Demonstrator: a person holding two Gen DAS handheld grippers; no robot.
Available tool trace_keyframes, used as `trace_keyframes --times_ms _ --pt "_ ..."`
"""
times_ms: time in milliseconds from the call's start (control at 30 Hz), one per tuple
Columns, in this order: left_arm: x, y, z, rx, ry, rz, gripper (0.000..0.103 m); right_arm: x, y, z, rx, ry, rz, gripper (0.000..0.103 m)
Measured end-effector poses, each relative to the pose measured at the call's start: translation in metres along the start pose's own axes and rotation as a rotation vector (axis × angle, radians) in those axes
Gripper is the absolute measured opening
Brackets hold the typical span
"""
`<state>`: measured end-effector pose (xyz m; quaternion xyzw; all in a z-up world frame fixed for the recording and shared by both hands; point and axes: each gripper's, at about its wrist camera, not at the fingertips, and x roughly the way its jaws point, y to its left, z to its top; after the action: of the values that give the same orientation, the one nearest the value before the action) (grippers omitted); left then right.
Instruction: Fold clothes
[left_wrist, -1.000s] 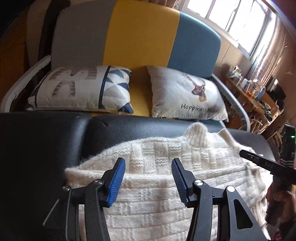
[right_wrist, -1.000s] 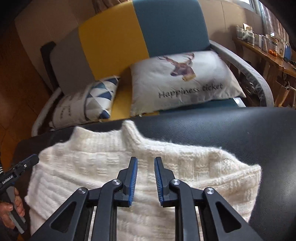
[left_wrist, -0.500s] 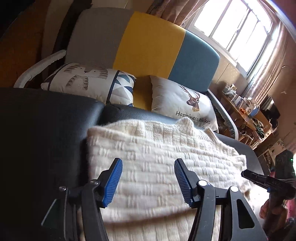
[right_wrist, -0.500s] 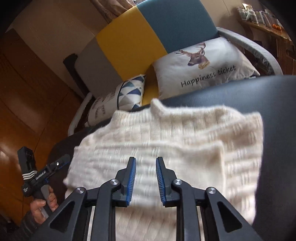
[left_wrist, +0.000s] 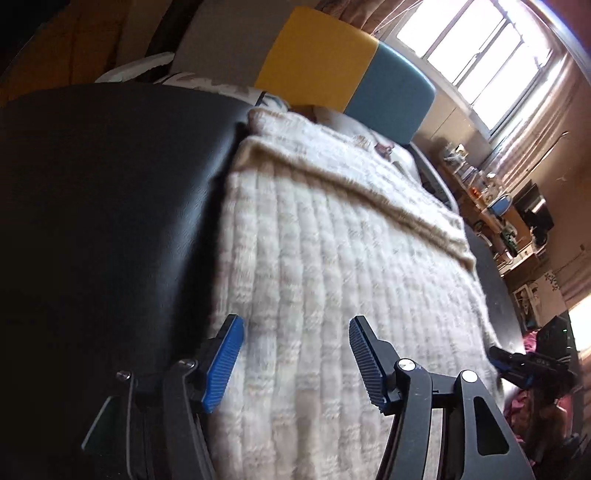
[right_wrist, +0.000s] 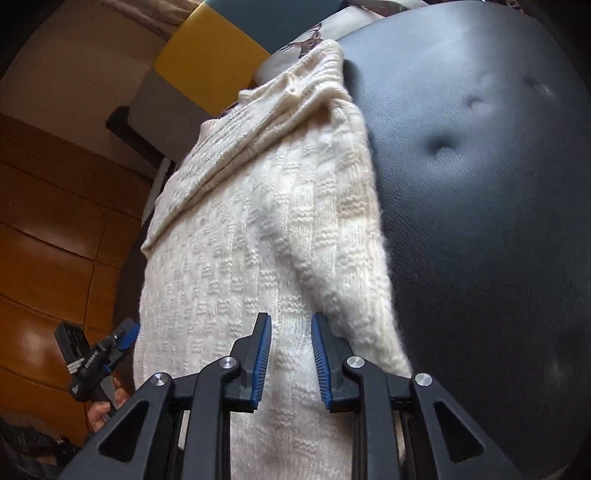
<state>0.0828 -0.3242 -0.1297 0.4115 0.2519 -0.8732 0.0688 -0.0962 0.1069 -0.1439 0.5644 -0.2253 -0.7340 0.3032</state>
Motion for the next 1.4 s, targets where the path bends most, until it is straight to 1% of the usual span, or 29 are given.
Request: trace_keyframes --times_ms 67,100,167,200,233,267,300,333,367,400,433,467,533,567,600,667,700,767,800,833,900,967,1033,1133,1167,1233,1300,1333,1400 --pt "-0.006 0.006 -0.011 0.028 0.001 0.034 0.061 -0.003 0.003 -0.011 -0.057 -0.009 -0.009 0.022" --pt "-0.009 0.008 -0.015 0.028 0.01 0.046 0.061 -0.005 0.005 -0.017 -0.087 -0.013 -0.016 0.02" --pt "-0.016 0.015 -0.021 0.024 0.026 0.065 0.061 -0.01 0.006 -0.026 -0.103 0.026 -0.018 0.02" --pt "-0.02 0.018 -0.022 0.013 0.031 0.052 0.061 -0.015 0.008 -0.028 -0.13 0.035 -0.044 0.019" --pt "-0.025 0.021 -0.022 0.0 0.032 0.056 0.061 -0.019 0.01 -0.03 -0.158 0.042 -0.074 0.019" --pt "-0.031 0.02 -0.022 -0.002 0.02 0.067 0.06 -0.024 0.012 -0.029 -0.156 0.045 -0.092 0.019" --pt "-0.035 0.016 -0.022 0.006 0.008 0.057 0.06 -0.029 0.015 -0.026 -0.149 0.046 -0.109 0.023" --pt "-0.039 0.012 -0.021 0.016 -0.003 0.042 0.06 -0.036 0.021 -0.02 -0.159 0.01 -0.104 0.025" --pt "-0.042 0.008 -0.02 0.026 -0.014 0.026 0.061 -0.042 0.028 -0.015 -0.173 -0.035 -0.081 0.025" --pt "-0.046 0.003 -0.02 0.036 -0.025 0.011 0.061 -0.044 0.034 -0.01 -0.185 -0.06 -0.062 0.025" --pt "-0.049 -0.001 -0.019 0.046 -0.037 -0.005 0.061 -0.043 0.038 -0.005 -0.195 -0.072 -0.066 0.025" --pt "-0.048 -0.006 -0.02 0.06 -0.031 -0.01 0.061 -0.036 0.036 -0.001 -0.191 -0.064 -0.076 0.025" --pt "-0.038 -0.009 -0.023 0.071 0.008 -0.013 0.061 -0.02 0.031 0.009 -0.176 -0.042 -0.099 0.025" --pt "-0.033 -0.009 -0.026 0.071 0.032 -0.011 0.061 -0.011 0.027 0.01 -0.162 -0.023 -0.137 0.024" --pt "-0.027 -0.009 -0.03 0.08 0.061 0.002 0.061 -0.003 0.022 0.011 -0.147 -0.004 -0.18 0.017" --pt "-0.027 -0.009 -0.039 0.111 0.054 0.022 0.06 -0.007 0.018 0.01 -0.182 -0.028 -0.257 0.016" --pt "-0.028 -0.007 -0.041 0.11 0.056 0.019 0.06 -0.01 0.015 0.007 -0.211 -0.038 -0.281 0.016" --pt "-0.029 -0.003 -0.04 0.086 0.057 -0.001 0.061 -0.015 0.012 0.007 -0.192 -0.03 -0.257 0.017" --pt "-0.03 -0.001 -0.038 0.07 0.06 -0.008 0.061 -0.017 0.01 0.006 -0.18 -0.025 -0.242 0.019" --pt "-0.033 -0.001 -0.035 0.057 0.058 -0.016 0.061 -0.021 0.013 0.007 -0.168 -0.031 -0.233 0.019" --pt "-0.044 0.0 -0.029 0.051 0.03 -0.028 0.061 -0.025 0.022 0.011 -0.173 -0.071 -0.188 0.022" --pt "-0.056 0.005 -0.026 0.04 0.007 -0.03 0.061 -0.02 0.03 0.013 -0.177 -0.071 -0.144 0.022" --pt "-0.069 0.011 -0.027 0.045 -0.006 -0.028 0.061 -0.012 0.026 0.01 -0.151 -0.072 -0.129 0.022" --pt "-0.073 0.02 -0.043 0.076 0.024 -0.024 0.064 0.0 0.017 0.006 -0.108 -0.073 -0.109 0.022" --pt "-0.072 0.023 -0.049 0.083 0.04 -0.023 0.064 -0.003 0.013 0.006 -0.079 -0.081 -0.083 0.022" --pt "-0.071 0.028 -0.062 0.092 0.065 -0.032 0.064 -0.014 0.007 0.004 -0.046 -0.097 -0.04 0.022" --pt "-0.069 0.029 -0.072 0.091 0.075 -0.061 0.064 -0.033 -0.002 -0.003 -0.023 -0.114 0.006 0.022" --pt "-0.069 0.029 -0.077 0.09 0.079 -0.076 0.064 -0.042 -0.006 -0.006 -0.012 -0.123 0.029 0.025" --pt "-0.066 0.03 -0.081 0.075 0.079 -0.093 0.064 -0.059 -0.022 -0.017 0.038 -0.126 0.086 0.026"
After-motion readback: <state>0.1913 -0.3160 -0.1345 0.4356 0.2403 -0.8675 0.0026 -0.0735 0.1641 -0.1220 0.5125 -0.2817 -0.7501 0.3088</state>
